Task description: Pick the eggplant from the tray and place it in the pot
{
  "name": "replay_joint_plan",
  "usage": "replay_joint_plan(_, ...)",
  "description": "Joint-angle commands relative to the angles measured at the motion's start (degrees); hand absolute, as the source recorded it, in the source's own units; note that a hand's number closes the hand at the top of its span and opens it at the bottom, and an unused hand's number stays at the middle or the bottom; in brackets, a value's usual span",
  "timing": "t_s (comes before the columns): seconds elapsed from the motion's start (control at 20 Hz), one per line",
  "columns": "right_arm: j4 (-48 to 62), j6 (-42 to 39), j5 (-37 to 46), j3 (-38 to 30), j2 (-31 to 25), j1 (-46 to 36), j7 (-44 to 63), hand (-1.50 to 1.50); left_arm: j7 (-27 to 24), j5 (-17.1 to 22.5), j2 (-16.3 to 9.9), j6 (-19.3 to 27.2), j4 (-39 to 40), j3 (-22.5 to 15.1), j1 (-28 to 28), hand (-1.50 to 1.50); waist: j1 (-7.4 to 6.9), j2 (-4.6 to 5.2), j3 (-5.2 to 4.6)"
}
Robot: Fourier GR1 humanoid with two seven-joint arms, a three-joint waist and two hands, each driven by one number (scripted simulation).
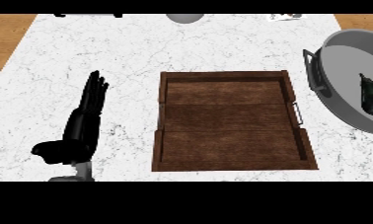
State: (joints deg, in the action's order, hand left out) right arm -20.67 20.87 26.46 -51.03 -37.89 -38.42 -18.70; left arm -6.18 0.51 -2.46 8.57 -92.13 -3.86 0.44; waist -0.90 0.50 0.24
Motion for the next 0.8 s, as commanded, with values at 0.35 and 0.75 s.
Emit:
replay_joint_plan(0.35,4.56,-8.76,-11.12,-8.02,-7.34,9.01,-15.30,-1.50,-0.76,-1.10,1.40,0.87,2.07,-0.46,-1.43,0.00,-0.05,0.08,0.03)
replay_joint_plan(0.75,7.65,-11.63,-13.26,-7.50,-12.95,10.98,-15.23,-1.50,-0.11,-1.46,0.55,0.39,0.08,-0.40,-0.16,0.00,-0.38,0.04,0.02)
